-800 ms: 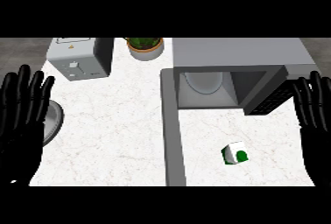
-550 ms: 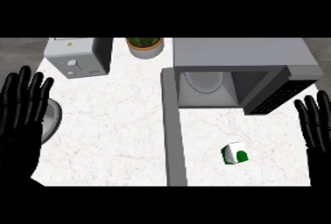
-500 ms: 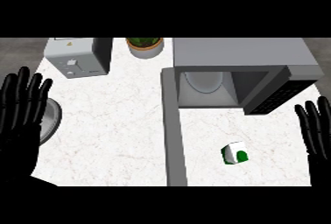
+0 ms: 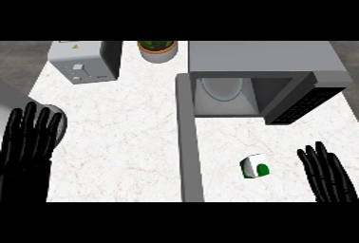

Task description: Pick up the milk, place it into the microwave and close the microwave

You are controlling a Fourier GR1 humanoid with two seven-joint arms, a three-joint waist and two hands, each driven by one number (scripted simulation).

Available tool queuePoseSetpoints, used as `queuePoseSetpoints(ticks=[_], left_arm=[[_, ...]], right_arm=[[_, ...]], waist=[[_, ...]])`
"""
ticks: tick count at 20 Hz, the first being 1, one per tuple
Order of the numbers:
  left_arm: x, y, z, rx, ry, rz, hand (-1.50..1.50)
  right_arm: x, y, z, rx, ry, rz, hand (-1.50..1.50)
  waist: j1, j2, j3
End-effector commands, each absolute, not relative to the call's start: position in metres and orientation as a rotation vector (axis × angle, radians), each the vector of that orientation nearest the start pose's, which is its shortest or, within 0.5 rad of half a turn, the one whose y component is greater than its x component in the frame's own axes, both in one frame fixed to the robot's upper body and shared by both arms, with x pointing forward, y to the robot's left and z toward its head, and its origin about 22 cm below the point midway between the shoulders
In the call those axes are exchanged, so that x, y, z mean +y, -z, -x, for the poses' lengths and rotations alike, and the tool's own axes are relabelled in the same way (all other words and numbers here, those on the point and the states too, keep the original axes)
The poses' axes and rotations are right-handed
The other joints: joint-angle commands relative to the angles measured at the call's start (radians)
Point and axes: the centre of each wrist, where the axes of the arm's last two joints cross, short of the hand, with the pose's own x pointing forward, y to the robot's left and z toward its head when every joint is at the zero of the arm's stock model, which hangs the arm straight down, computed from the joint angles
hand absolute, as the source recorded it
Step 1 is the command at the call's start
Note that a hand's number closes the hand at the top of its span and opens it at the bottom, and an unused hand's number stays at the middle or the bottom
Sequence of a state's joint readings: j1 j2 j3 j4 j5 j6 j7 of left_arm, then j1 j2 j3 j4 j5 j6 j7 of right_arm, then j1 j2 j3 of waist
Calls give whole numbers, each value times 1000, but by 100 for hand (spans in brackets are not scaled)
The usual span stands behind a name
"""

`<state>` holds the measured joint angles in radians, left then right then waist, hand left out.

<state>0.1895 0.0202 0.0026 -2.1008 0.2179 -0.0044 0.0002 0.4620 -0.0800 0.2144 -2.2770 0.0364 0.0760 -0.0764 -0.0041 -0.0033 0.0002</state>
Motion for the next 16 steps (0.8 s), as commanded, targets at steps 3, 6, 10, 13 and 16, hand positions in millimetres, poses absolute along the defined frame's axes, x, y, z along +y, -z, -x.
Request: queuePoseSetpoints(ticks=[3,6,10,13,16], left_arm=[[240,-61,-164,-1919,-170,134,-150],[249,-65,-143,-1934,-202,145,-150],[248,-72,-123,-1903,-196,138,-150],[239,-55,-129,-1918,-181,145,-150],[238,-28,-110,-1912,-199,140,-150]], right_arm=[[-244,-67,-117,-1863,-120,-28,-150],[-237,-76,-108,-1873,-133,-35,-150],[-242,-19,-98,-1814,-100,-28,-150],[-239,-32,-135,-1813,-70,-49,-150],[-235,3,-110,-1804,-72,-31,-150]], waist=[[1,2,0],[3,1,0],[4,0,0],[8,3,0],[7,1,0]])
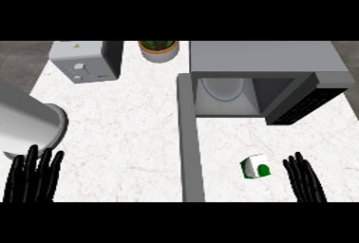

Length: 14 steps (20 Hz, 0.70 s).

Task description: Pick up the milk, place it into the microwave and close the microwave

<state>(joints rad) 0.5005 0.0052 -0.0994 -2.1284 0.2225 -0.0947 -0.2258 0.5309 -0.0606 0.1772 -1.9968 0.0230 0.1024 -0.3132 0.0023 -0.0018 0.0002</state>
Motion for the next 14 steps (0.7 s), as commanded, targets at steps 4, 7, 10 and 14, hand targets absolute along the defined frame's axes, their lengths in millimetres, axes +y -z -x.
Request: queuePoseSetpoints(ticks=[4,7,10,14], left_arm=[[252,-38,-111,-1930,-193,149,-150],[250,-45,-101,-1930,-189,147,-150],[239,-50,-96,-1936,-202,134,-150],[249,-45,-89,-1909,-197,128,-150]], right_arm=[[-246,29,-137,-1789,-41,48,-150],[-243,51,-150,-1771,13,92,-150],[-241,68,-138,-1764,-7,132,-150],[-272,87,-155,-1740,6,179,-150]], waist=[[3,1,0],[6,1,0],[3,0,0],[5,1,0]])
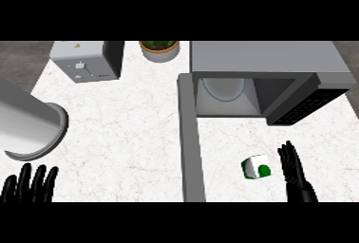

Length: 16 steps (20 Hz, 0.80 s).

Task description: Pick up the milk, place it into the microwave and close the microwave

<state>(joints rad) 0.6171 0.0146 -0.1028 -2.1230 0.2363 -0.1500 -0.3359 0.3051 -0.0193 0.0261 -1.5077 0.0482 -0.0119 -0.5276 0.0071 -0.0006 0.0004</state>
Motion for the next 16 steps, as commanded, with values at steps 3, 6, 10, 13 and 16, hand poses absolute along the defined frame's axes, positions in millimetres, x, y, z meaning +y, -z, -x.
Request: queuePoseSetpoints(ticks=[3,6,10,13,16], left_arm=[[264,-35,-102,-1930,-195,131,-150],[238,-27,-85,-1934,-197,142,-150],[243,-38,-86,-1925,-206,140,-150],[248,-47,-84,-1902,-202,134,-150],[249,-42,-91,-1915,-193,143,-150]], right_arm=[[-253,113,-159,-1741,-5,162,-150],[-276,119,-168,-1759,-20,188,-150],[-272,149,-149,-1764,-25,168,-150],[-277,154,-145,-1773,1,157,-150],[-276,159,-164,-1761,-39,182,-150]], waist=[[-2,0,0],[1,0,0],[-1,0,0],[-2,0,0],[-2,0,0]])
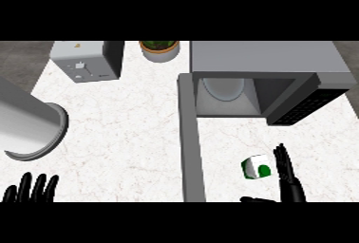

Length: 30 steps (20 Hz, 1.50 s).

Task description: Pick up the milk, place it into the microwave and close the microwave

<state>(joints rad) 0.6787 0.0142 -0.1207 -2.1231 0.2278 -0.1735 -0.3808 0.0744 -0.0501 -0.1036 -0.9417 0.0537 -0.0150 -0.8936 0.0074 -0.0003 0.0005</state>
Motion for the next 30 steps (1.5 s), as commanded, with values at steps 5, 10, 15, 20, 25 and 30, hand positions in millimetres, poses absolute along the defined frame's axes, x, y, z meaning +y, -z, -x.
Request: queuePoseSetpoints(ticks=[5,10,15,20,25,30], left_arm=[[252,-20,-71,-1927,-205,148,-150],[251,-29,-73,-1918,-199,128,-150],[258,-21,-87,-1935,-193,158,-150],[267,-31,-82,-1925,-210,118,-150],[269,-29,-80,-1924,-194,143,-150],[246,-29,-76,-1921,-200,170,-150]], right_arm=[[-265,172,-178,-1759,-50,176,-150],[-282,178,-166,-1820,-46,131,-150],[-251,180,-179,-1803,-62,81,-150],[-256,171,-192,-1779,-25,94,-150],[-248,174,-211,-1796,1,214,150],[-255,167,-232,-1844,-125,287,150]], waist=[[3,0,0],[1,0,0],[-1,0,0],[-3,0,0],[4,2,0],[11,3,1]])
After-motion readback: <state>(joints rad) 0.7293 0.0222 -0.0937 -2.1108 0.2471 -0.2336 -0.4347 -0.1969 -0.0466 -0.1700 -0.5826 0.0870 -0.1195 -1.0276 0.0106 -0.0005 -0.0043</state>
